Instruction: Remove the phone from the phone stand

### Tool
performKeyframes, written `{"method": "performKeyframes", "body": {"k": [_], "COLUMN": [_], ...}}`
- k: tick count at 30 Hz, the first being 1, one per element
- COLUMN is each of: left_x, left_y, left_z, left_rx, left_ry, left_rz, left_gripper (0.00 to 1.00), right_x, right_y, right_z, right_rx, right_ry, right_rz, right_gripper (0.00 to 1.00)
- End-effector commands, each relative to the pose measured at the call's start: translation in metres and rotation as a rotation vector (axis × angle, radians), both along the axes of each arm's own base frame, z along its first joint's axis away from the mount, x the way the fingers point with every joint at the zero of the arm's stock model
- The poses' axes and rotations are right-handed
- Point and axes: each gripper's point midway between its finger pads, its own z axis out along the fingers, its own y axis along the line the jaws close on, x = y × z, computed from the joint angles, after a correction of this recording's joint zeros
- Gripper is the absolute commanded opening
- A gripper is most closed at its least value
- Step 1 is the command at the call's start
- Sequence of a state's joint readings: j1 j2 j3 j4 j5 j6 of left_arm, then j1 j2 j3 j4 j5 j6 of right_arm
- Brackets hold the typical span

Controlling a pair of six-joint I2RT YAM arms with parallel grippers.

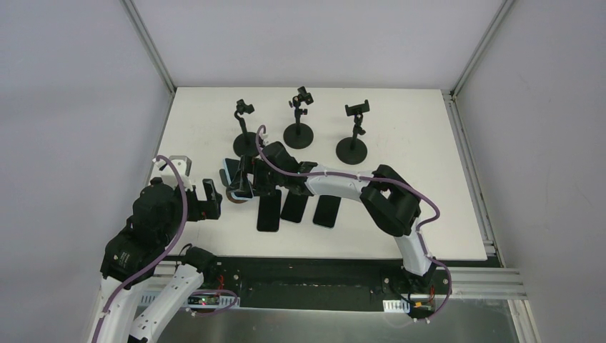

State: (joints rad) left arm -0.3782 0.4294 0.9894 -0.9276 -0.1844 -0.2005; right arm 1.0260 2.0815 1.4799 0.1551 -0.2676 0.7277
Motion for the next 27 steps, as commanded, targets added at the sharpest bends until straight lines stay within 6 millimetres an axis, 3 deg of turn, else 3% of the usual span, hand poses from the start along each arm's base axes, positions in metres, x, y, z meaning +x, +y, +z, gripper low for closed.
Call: {"method": "performKeyframes", "body": {"k": [1, 20, 27], "left_x": [0.001, 0.002, 0.002], "left_y": [-0.001, -0.001, -0.001], "left_z": [-0.001, 0.001, 0.000], "left_rx": [0.002, 0.008, 0.008], "left_ry": [0.001, -0.003, 0.002], "left_rz": [-0.003, -0.009, -0.011], "left_gripper": [0.99, 0.99, 0.99], "right_x": [-0.006, 0.010, 0.012], "right_y": [0.017, 0.020, 0.020], "right_z": [0.046, 0.008, 0.007], "right_rx": [0.090, -0.041, -0.039], "right_ry": [-0.057, -0.021, -0.016], "right_rz": [0.039, -0.018, -0.018], "right_gripper": [0.99, 0.98, 0.83]}}
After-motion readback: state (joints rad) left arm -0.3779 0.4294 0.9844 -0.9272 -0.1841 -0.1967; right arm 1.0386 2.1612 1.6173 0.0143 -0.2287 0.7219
